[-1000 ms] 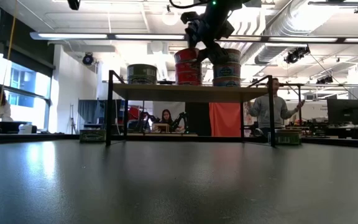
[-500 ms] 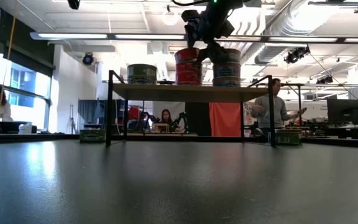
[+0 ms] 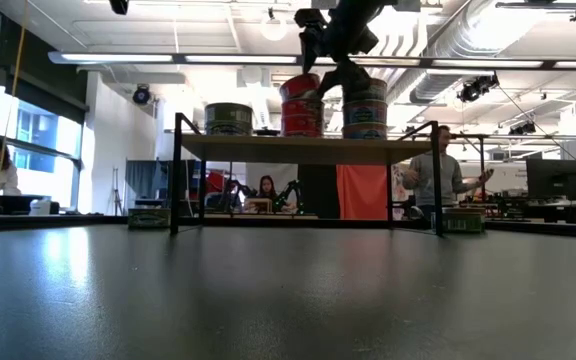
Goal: Stack canned seafood by type on shelf
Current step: Adjust the red tuna can, then adjust the shelf
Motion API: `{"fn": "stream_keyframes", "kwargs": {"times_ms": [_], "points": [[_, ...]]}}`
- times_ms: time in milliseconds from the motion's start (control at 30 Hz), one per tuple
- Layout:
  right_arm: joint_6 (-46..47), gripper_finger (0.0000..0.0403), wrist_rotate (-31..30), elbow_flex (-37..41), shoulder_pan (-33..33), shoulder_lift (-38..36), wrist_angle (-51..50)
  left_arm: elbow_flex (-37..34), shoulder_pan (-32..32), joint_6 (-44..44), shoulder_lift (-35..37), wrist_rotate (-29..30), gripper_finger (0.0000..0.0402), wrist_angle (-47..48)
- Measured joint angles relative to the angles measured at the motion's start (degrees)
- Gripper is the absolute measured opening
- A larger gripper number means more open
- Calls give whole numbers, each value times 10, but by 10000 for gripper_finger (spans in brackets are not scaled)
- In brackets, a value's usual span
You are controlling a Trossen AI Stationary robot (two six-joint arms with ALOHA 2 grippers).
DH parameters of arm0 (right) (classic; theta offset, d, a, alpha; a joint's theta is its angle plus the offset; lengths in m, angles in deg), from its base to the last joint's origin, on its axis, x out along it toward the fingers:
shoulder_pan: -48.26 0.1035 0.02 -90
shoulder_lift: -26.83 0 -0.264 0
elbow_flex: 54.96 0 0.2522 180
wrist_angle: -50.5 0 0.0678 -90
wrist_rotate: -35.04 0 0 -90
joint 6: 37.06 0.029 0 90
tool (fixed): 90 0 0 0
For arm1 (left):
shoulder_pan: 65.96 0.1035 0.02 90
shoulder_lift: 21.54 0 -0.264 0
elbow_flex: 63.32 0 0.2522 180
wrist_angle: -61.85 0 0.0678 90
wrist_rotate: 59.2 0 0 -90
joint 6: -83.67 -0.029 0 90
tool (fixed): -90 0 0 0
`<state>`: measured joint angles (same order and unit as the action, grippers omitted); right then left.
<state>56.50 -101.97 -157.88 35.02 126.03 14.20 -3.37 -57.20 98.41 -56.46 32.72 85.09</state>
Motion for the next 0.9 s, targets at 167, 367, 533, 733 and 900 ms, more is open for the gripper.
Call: {"fn": "stream_keyframes", "kwargs": {"times_ms": [167,367,533,733,900], "points": [[1,256,28,0,0,0,-19,0,0,0,0,1,0,-6],[15,256,48,0,-3,-4,-55,0,0,0,0,2,0,-6],[15,256,55,0,-3,-7,-54,0,0,0,0,2,0,-7],[-6,256,61,0,-3,-23,-53,0,0,0,0,3,0,-7],[-9,256,70,0,-3,-28,-60,0,0,-5,0,11,0,-7]]}}
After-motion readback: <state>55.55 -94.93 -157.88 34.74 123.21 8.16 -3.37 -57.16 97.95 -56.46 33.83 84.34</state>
